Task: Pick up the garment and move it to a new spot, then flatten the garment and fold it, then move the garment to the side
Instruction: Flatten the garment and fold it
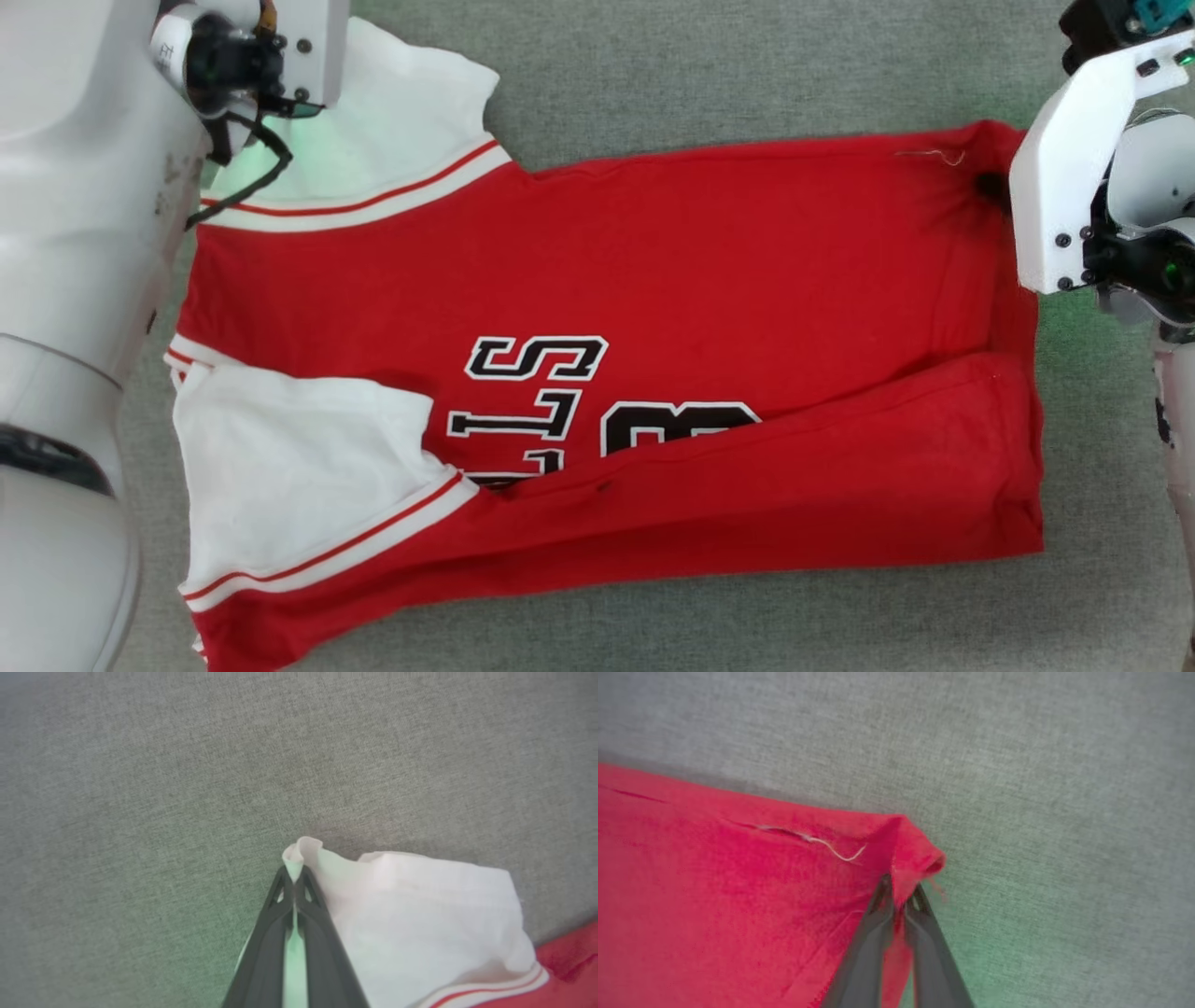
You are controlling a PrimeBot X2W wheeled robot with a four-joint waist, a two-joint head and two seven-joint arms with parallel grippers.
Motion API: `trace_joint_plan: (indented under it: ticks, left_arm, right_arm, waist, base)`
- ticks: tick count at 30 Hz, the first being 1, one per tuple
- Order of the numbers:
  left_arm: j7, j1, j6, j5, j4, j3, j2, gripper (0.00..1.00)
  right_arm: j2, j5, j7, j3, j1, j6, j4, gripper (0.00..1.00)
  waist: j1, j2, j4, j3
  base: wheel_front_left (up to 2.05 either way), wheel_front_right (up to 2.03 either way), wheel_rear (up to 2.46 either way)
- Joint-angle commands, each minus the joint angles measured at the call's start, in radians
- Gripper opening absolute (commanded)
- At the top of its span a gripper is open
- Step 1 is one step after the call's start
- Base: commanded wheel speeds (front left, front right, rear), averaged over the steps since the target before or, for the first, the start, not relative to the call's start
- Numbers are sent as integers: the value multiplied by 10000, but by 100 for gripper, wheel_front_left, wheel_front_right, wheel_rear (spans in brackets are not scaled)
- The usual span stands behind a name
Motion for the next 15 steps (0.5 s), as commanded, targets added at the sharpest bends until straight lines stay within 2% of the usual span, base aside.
trace_joint_plan:
  ticks: [1, 9, 15]
  left_arm:
    - [-201, -39, -36, -90, 69, 40, -43, 0]
    - [-601, 83, -118, -487, 13, 221, 74, 0]
    - [-622, 591, -108, -777, -664, 31, 480, 0]
  right_arm:
    - [105, 8, -56, -47, 199, -5, 343, 0]
    - [-227, 404, -981, -143, 297, -3, 18, 0]
    - [-766, 1033, -1948, 238, 866, -3, -293, 0]
  waist:
    - [0, 0, 89, -81]
    - [0, 0, 430, -678]
    - [0, 0, 815, -1522]
  base:
    - [0, 0, 0]
    - [0, 0, 0]
    - [0, 0, 0]
